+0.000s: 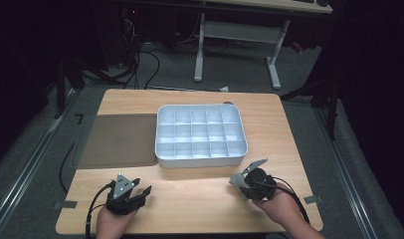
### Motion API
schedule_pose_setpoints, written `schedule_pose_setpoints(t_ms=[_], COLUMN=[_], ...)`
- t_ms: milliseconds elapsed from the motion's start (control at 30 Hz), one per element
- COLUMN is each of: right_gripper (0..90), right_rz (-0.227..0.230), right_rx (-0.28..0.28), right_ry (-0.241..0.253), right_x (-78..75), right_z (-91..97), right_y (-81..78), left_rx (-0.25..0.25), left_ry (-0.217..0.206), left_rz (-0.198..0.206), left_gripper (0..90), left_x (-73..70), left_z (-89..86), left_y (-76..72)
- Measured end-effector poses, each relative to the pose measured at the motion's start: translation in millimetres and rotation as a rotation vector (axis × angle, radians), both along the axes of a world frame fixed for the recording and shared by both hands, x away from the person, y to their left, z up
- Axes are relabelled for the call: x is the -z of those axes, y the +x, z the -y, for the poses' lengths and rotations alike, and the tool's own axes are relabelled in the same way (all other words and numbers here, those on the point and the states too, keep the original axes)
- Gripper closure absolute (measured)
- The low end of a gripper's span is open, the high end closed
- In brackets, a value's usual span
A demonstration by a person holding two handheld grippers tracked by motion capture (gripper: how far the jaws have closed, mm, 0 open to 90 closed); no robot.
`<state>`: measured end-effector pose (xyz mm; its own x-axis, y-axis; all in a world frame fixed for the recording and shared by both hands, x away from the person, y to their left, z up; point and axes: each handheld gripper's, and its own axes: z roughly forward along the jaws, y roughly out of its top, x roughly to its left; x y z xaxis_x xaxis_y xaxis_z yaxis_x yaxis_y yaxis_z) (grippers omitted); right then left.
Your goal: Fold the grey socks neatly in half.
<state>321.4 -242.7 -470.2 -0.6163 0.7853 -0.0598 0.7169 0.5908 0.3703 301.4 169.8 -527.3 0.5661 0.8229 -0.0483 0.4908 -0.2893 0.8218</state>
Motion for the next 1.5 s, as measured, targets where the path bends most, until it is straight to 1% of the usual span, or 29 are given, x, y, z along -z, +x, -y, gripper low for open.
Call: schedule_pose_setpoints(t_ms=[33,67,133,200,300,367,400,467,600,700,733,800,933,1000,1133,1233,1367,1500], right_gripper=[71.9,71.9,71.9,71.9,71.9,72.0,72.0,72.0,72.1,72.1,72.1,72.2,72.3,72.3,72.3,72.3,72.4,72.4], right_rz=[0.0,-0.01,-0.008,-0.013,-0.014,-0.013,-0.012,-0.018,-0.021,-0.027,-0.026,-0.025,-0.027,-0.025,-0.031,-0.035,-0.035,-0.035], right_rx=[0.0,0.011,0.004,0.009,0.01,0.013,0.006,0.011,0.011,0.01,0.003,-0.001,-0.004,-0.007,0.009,0.016,0.023,0.027], right_ry=[0.0,0.006,0.006,0.016,0.015,0.023,0.025,0.03,0.04,0.059,0.063,0.066,0.07,0.075,0.08,0.088,0.092,0.096], right_x=[0.0,-1.1,-1.7,-3.3,-5.8,-8.4,-9.3,-11.0,-15.5,-19.8,-23.4,-25.0,-36.9,-44.1,-55.3,-62.5,-71.1,-77.3], right_z=[0.0,0.0,0.7,1.7,2.3,2.5,2.9,2.9,3.2,3.6,3.8,3.9,2.7,2.5,1.8,0.2,-3.5,-5.8], right_y=[0.0,0.8,1.7,3.2,4.3,4.9,5.5,5.8,7.8,9.3,10.2,10.6,12.5,16.2,26.5,34.6,45.0,56.2], left_rx=[0.001,0.001,0.0,0.0,0.0,-0.002,-0.004,-0.006,-0.013,-0.018,-0.02,-0.023,-0.026,-0.023,-0.022,-0.021,-0.024,-0.023], left_ry=[-0.002,-0.004,-0.006,-0.007,-0.012,-0.013,-0.016,-0.023,-0.029,-0.028,-0.029,-0.029,-0.028,-0.029,-0.029,-0.022,-0.021,-0.023], left_rz=[-0.001,-0.002,-0.002,-0.003,-0.003,-0.004,-0.005,-0.009,-0.009,-0.01,-0.01,-0.012,-0.015,-0.019,-0.017,-0.029,-0.025,-0.024], left_gripper=[46.9,46.8,46.7,46.4,46.0,45.4,45.0,43.7,39.7,35.2,31.7,30.2,24.4,21.9,18.7,15.1,12.9,12.8], left_x=[0.0,0.0,0.1,-0.5,-1.3,-1.5,-1.6,-2.2,-2.8,-3.2,-3.4,-3.9,-3.9,-4.2,-4.7,-3.5,-3.6,-3.3], left_z=[0.0,0.2,0.3,-0.2,-0.2,-0.1,-0.2,-0.7,-1.3,-2.0,-2.2,-2.3,-1.5,-1.0,-1.3,-1.4,-1.3,-1.4], left_y=[0.0,0.0,-0.2,-0.3,0.1,0.2,0.3,0.3,0.6,1.0,1.1,1.4,2.8,3.4,3.8,4.9,4.9,4.4])
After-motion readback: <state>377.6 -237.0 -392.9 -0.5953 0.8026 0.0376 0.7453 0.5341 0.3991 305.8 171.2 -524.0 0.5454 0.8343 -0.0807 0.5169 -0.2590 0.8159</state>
